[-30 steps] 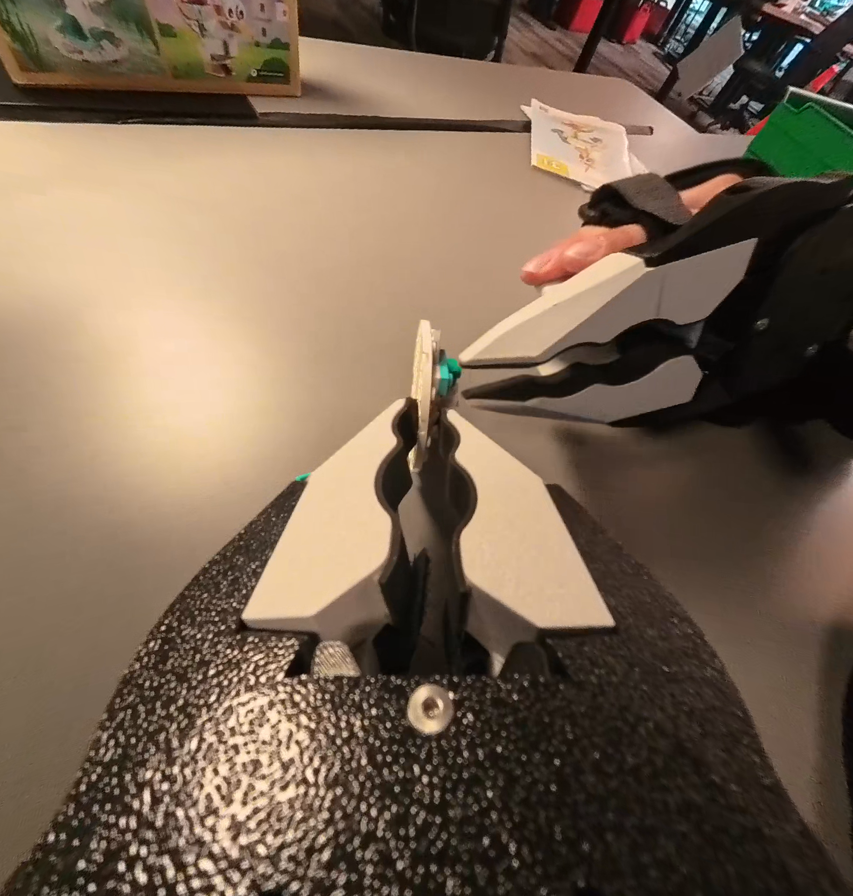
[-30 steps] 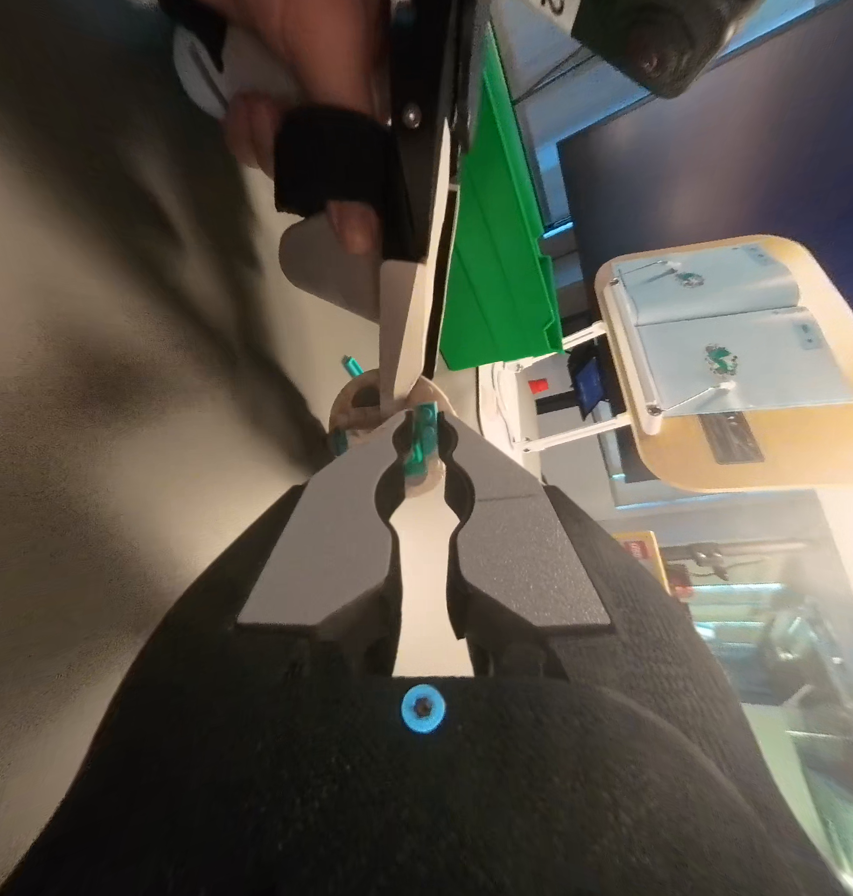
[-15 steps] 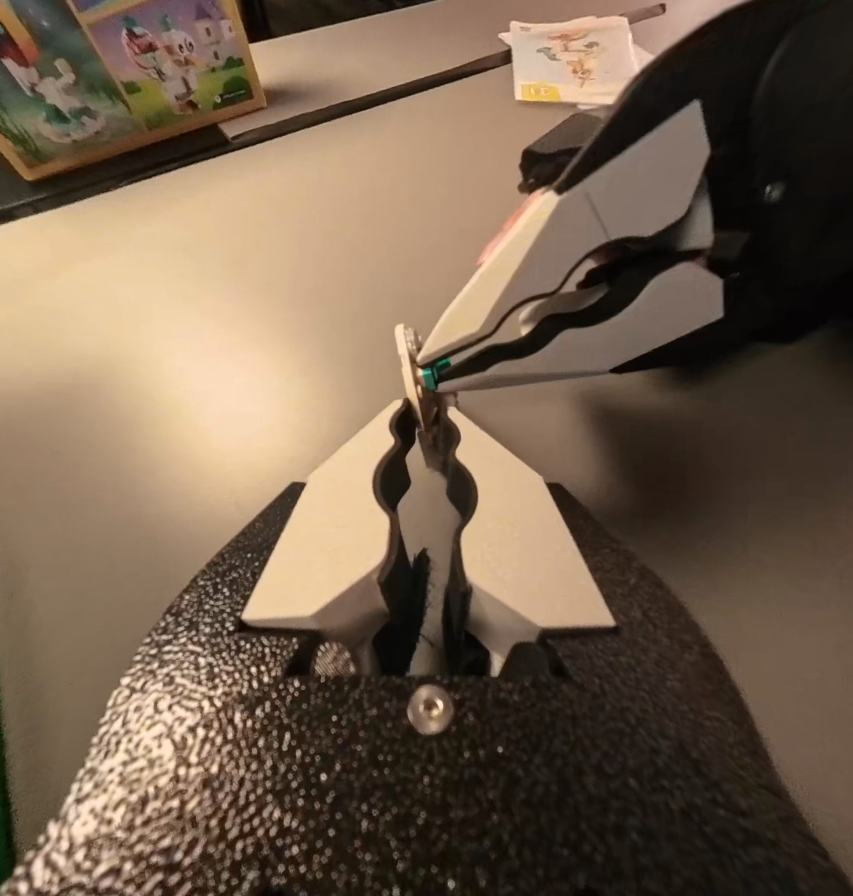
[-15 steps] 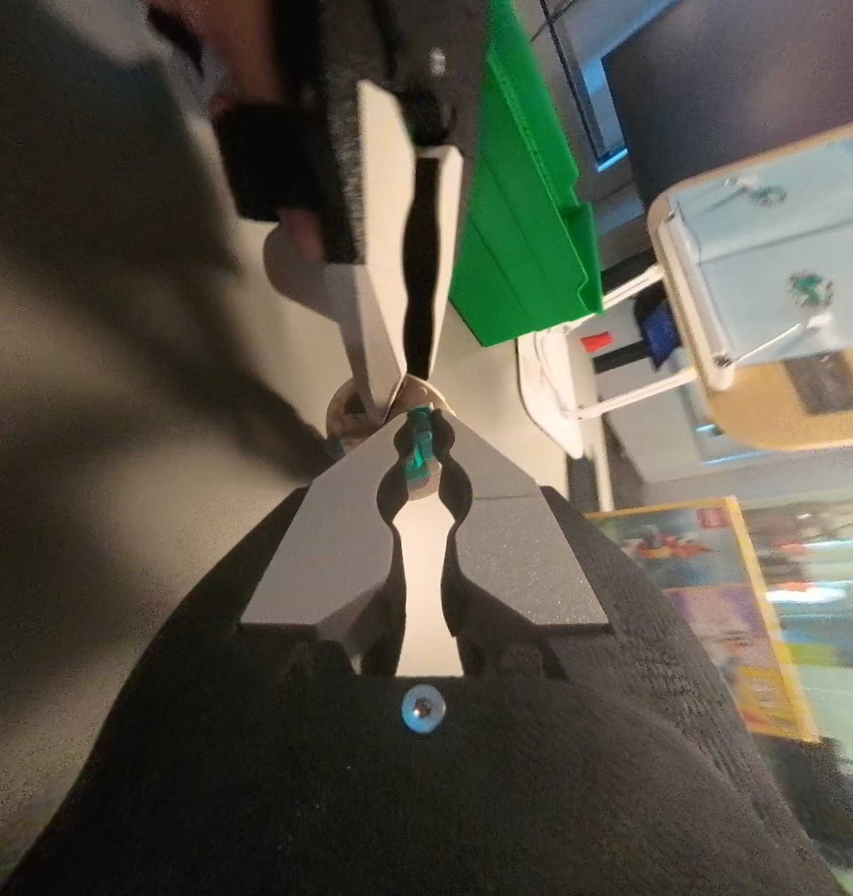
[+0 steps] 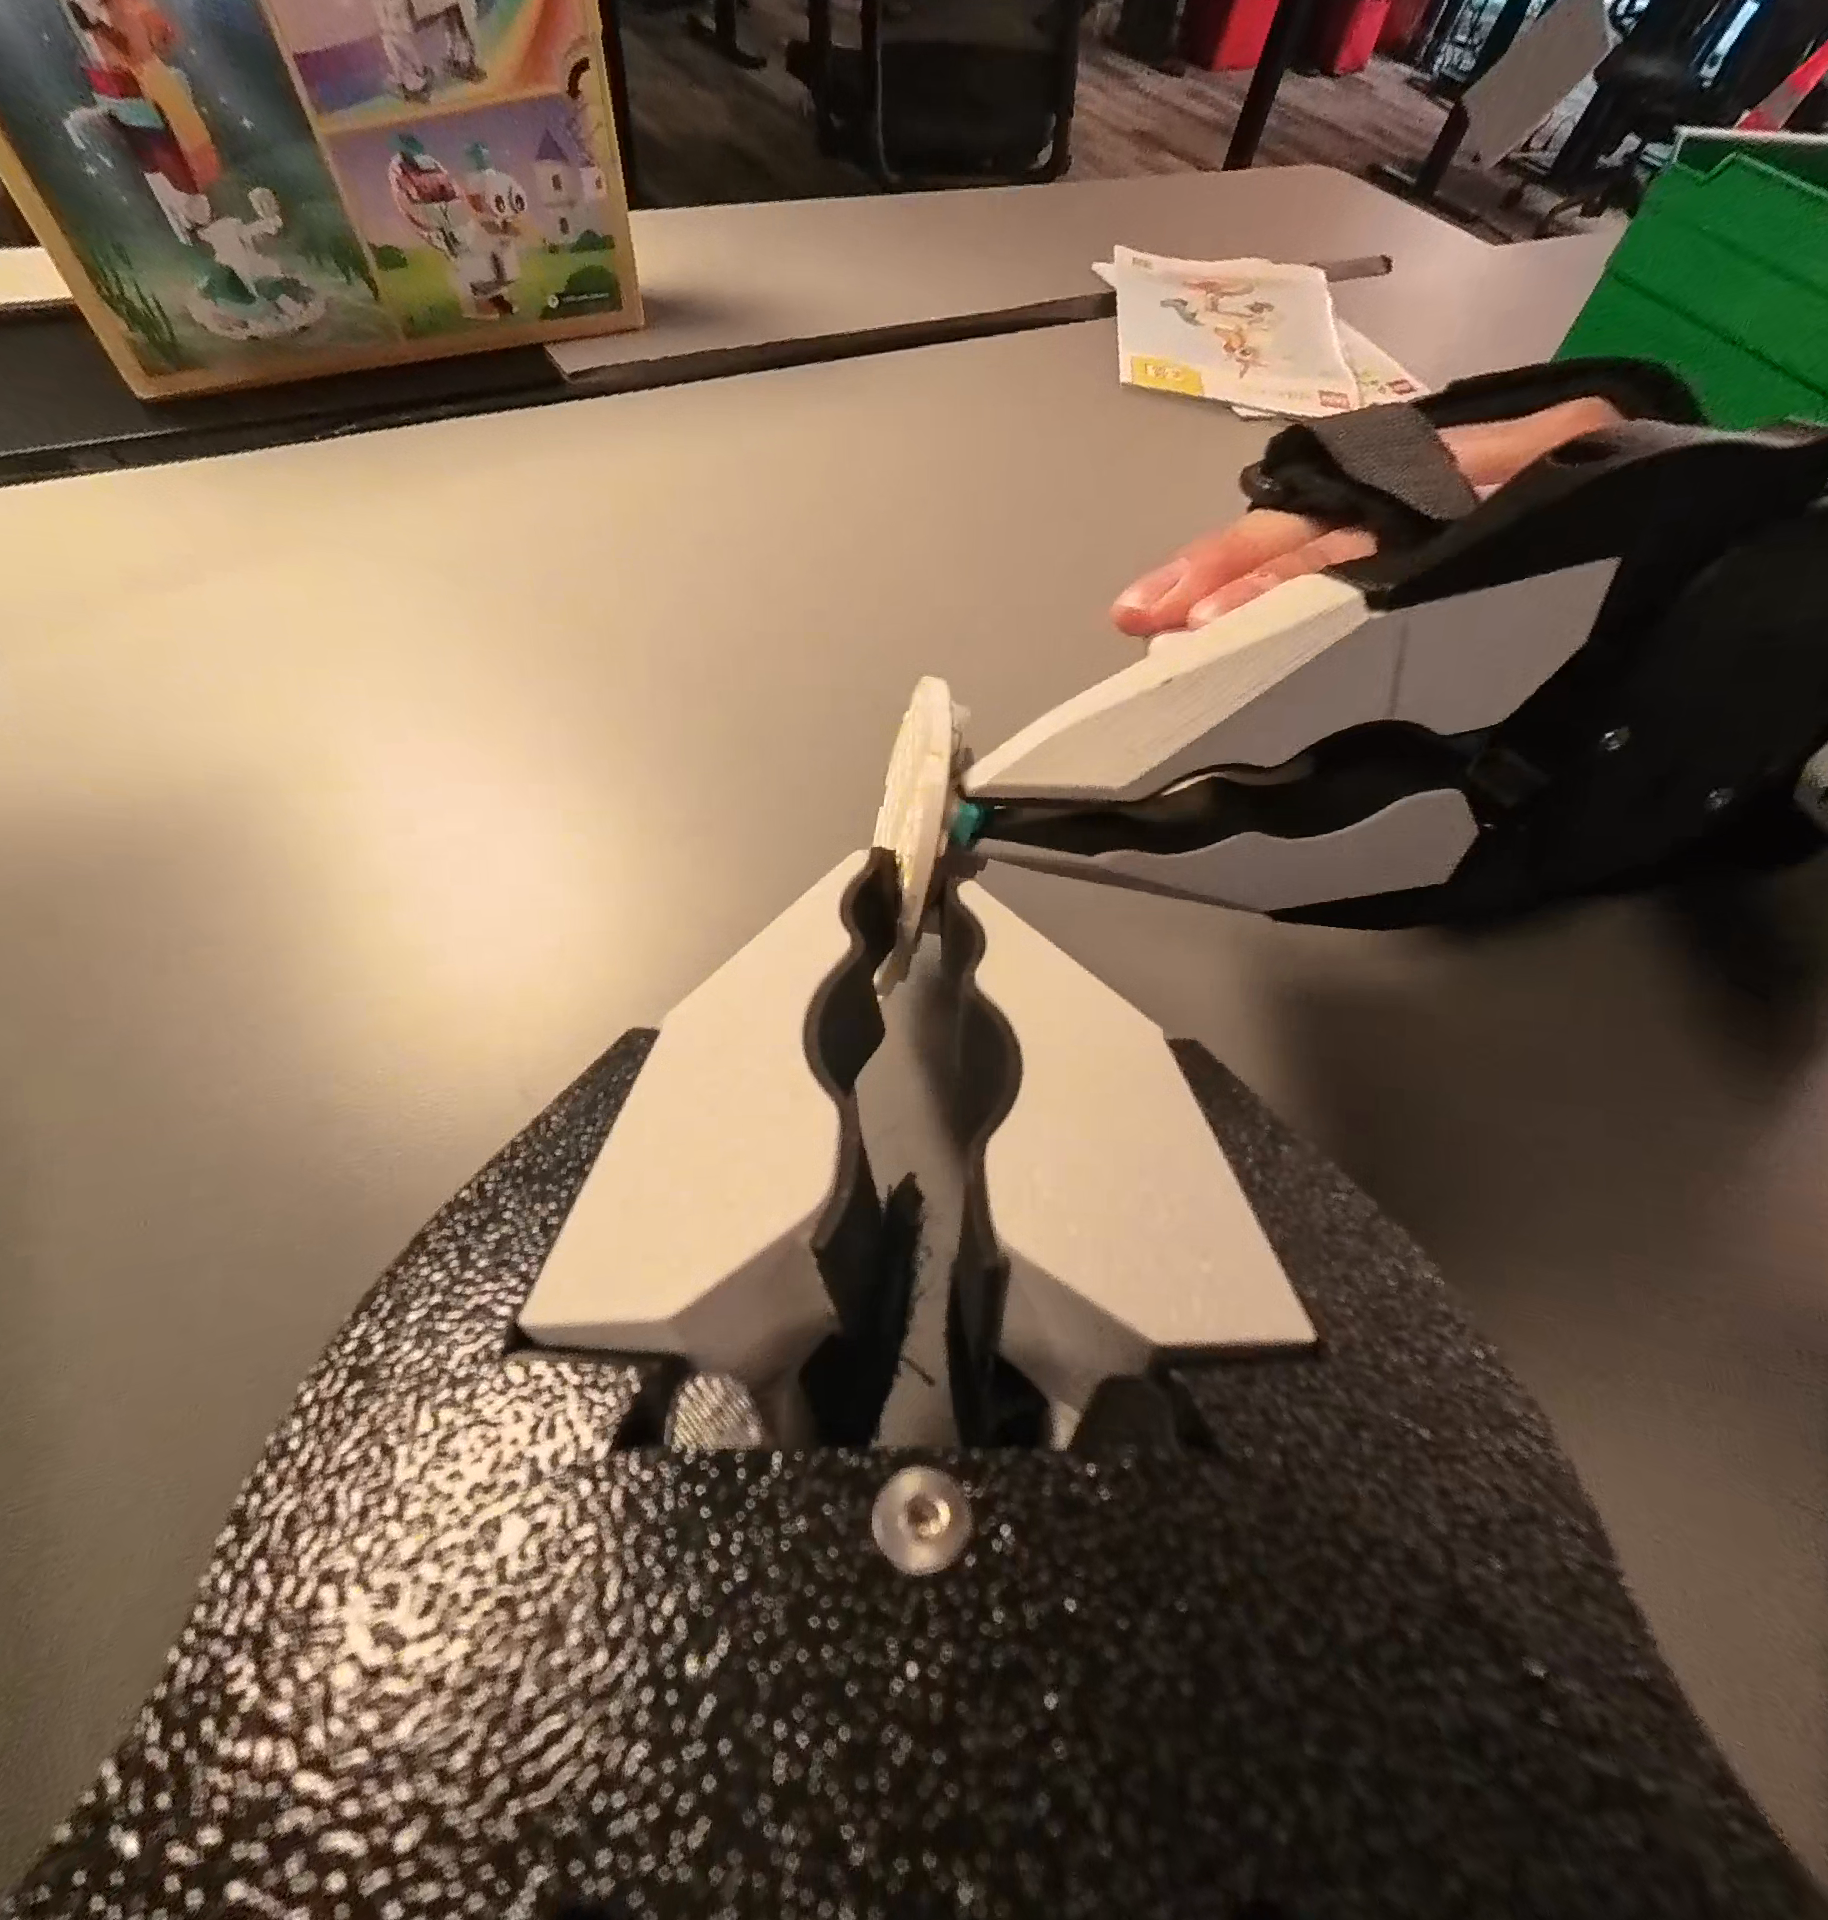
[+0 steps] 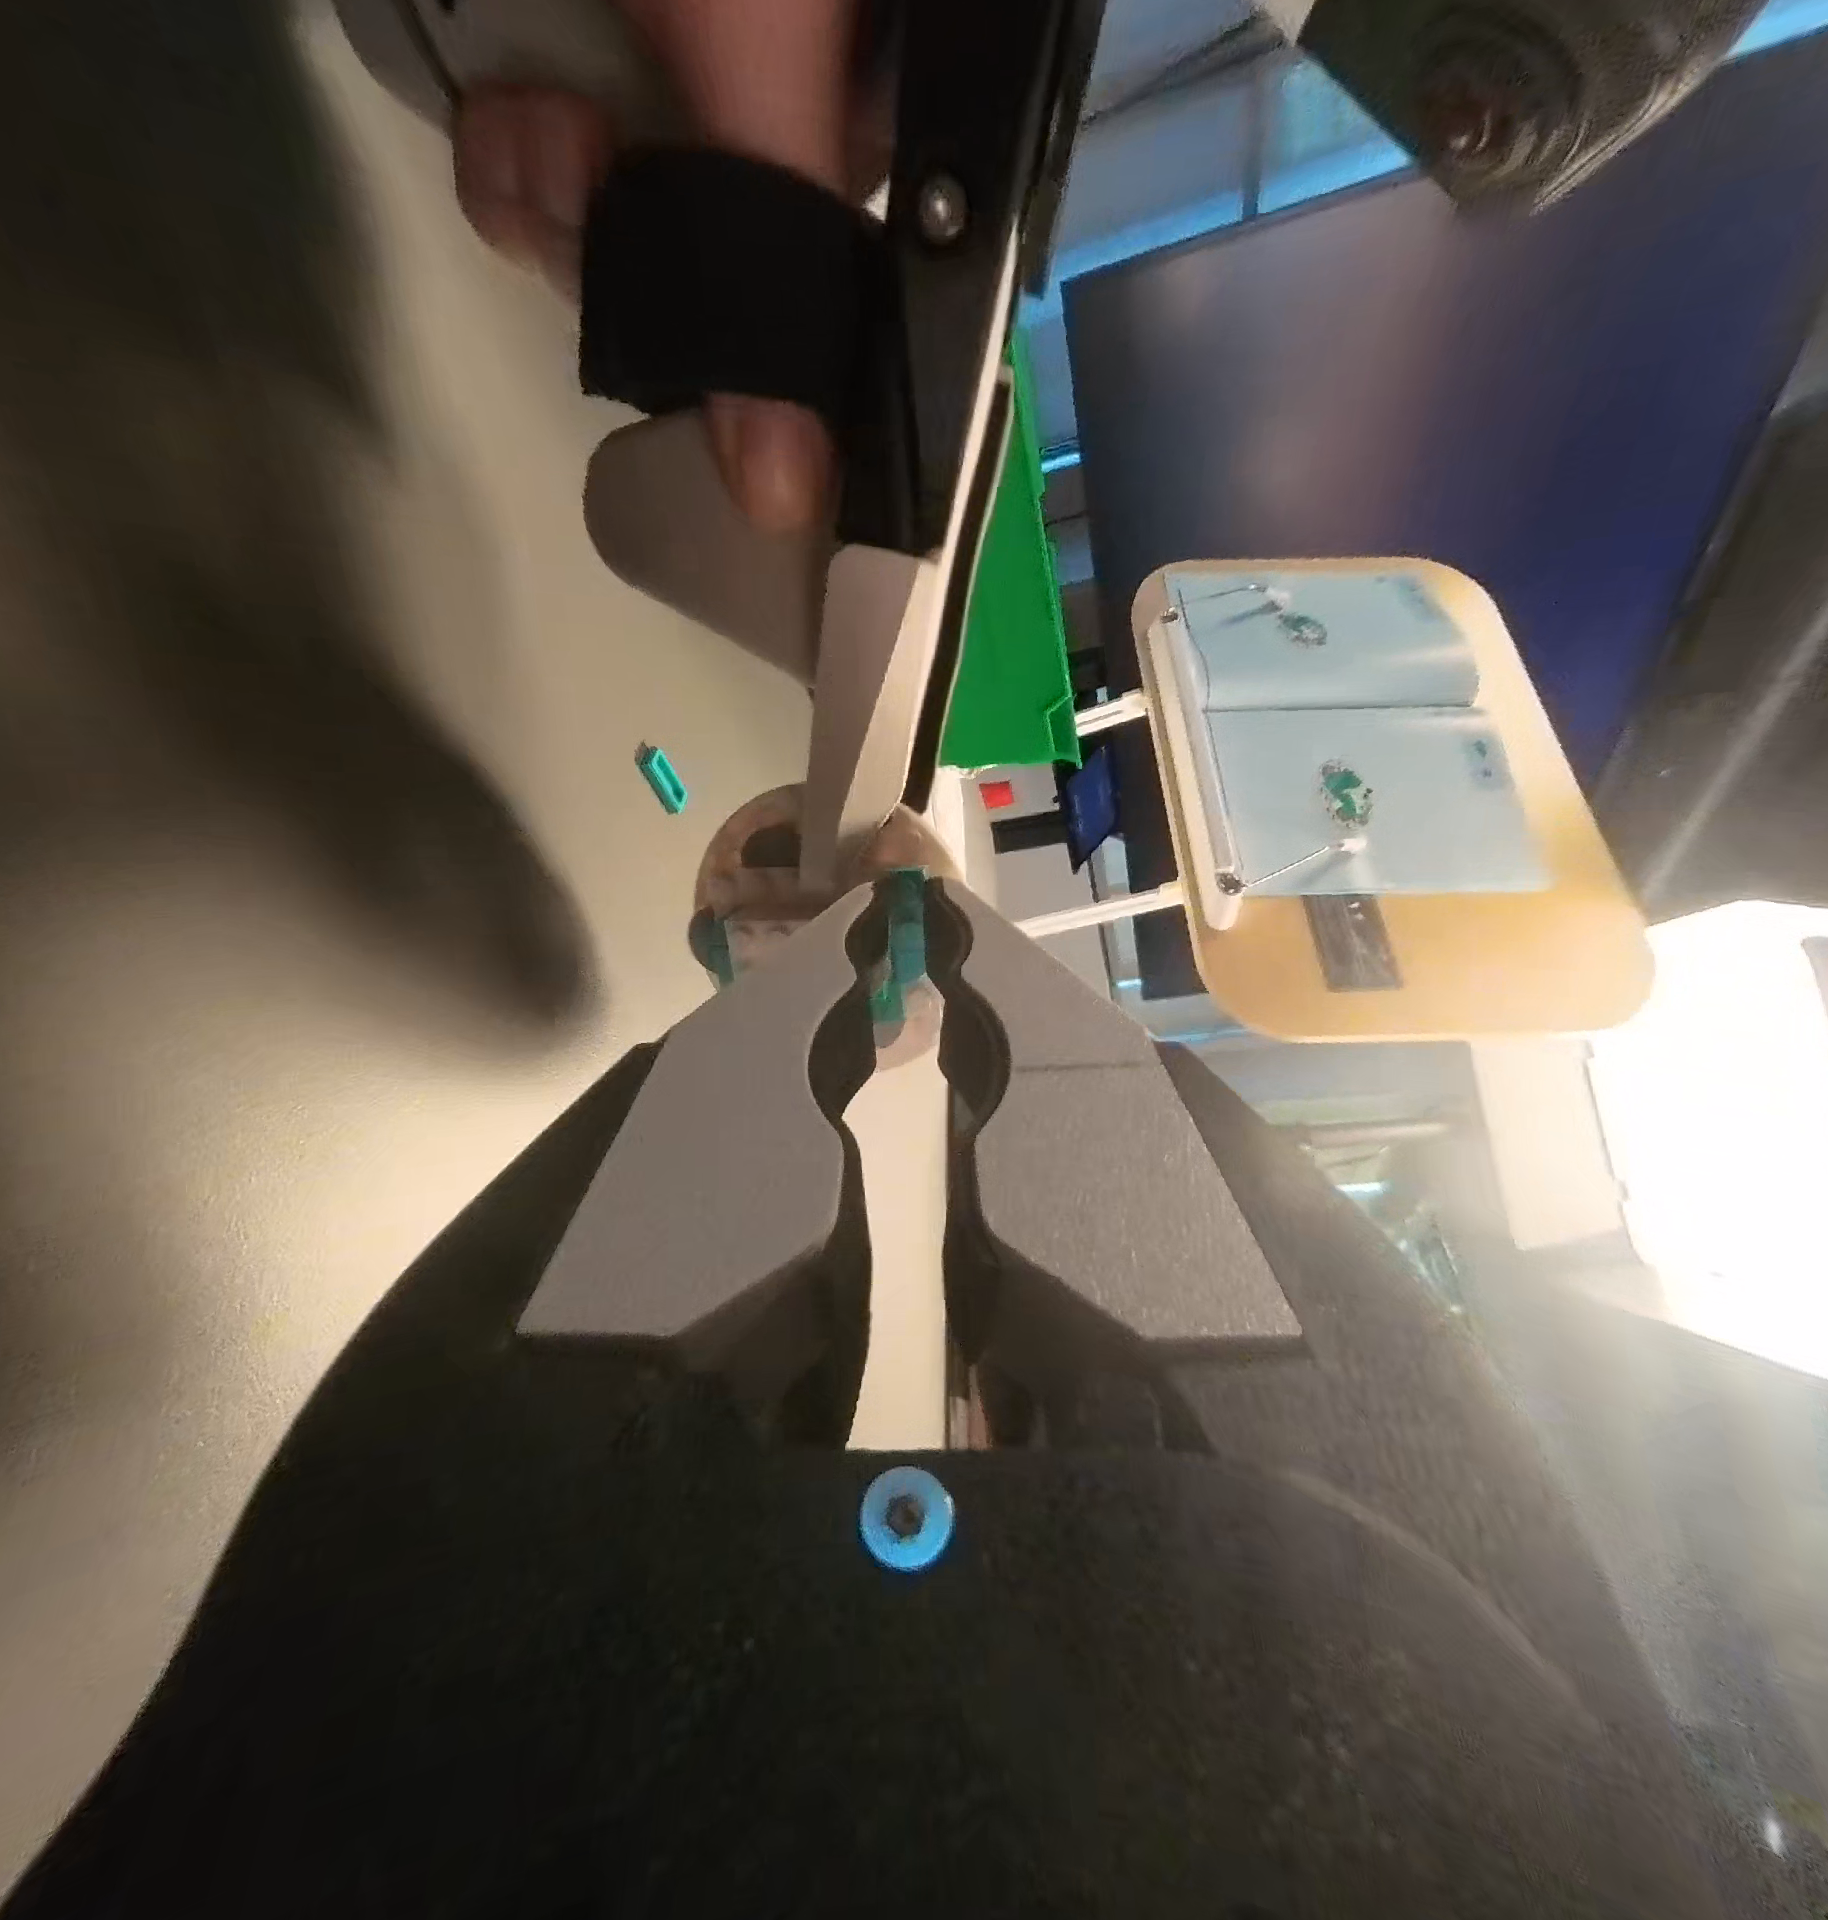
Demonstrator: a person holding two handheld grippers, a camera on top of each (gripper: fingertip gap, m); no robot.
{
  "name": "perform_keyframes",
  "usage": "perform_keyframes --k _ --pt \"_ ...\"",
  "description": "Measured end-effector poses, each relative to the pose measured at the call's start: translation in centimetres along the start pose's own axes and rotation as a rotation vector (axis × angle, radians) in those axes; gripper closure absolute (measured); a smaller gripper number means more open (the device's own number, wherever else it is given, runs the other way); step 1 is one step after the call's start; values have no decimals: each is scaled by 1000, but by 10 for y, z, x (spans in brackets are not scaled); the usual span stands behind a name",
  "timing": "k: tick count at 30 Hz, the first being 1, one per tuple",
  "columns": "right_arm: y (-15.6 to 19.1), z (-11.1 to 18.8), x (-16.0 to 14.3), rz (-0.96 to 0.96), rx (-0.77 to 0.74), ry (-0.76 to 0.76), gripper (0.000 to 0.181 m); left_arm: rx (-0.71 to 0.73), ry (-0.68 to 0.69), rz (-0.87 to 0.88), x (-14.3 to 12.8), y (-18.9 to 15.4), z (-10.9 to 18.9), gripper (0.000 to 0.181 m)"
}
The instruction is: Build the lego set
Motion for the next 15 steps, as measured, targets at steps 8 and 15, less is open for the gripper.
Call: perform_keyframes --k 8,15 --pt "3 2 3 -123 101 -66 181 53 2 71 -4 21 8 176" --pt "7 -7 -6 -92 84 -20 167 0 78 39 -6 4 -1 176"
Point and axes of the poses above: each gripper's, where its closed fingertips meet, z back along the fingers, x out of its top, y = z × x across the jaws, the point moved 7 cm from there along z, back along the fingers
